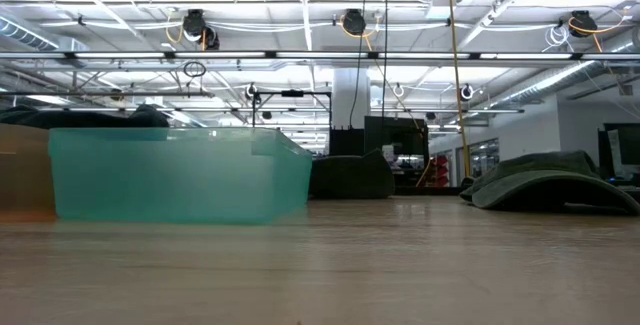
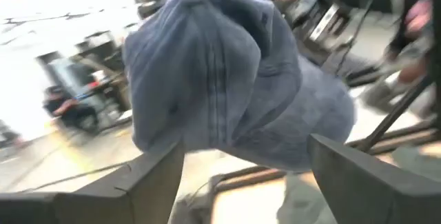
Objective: Pick & Place hat
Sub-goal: Put the blue cap into the orange bin
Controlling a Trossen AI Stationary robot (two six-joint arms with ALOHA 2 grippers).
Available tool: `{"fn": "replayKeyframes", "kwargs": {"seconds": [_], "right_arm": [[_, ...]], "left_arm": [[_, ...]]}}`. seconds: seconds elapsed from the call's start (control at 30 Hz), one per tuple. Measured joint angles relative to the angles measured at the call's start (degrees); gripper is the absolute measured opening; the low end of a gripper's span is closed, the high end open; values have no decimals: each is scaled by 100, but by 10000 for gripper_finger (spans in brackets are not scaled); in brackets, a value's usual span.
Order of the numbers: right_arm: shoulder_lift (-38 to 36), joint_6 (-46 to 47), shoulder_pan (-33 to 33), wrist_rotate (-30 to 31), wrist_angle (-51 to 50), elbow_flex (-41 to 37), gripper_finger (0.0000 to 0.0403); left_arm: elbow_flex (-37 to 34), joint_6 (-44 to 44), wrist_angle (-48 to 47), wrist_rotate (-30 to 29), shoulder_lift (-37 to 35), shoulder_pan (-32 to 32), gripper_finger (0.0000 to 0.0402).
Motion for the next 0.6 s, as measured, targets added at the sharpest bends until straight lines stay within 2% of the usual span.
{"fn": "replayKeyframes", "kwargs": {"seconds": [0.2, 0.4, 0.6], "right_arm": [[213, 299, -226, 138, 3, -1, 0], [565, 548, -404, -71, 109, -1, 0], [915, 692, -435, -310, 499, -1, 0]], "left_arm": [[0, 601, -336, -1567, -73, -611, 337], [0, 1425, -358, -3618, -36, -1234, 340], [0, 1441, -299, -4461, -41, -1451, 340]]}}
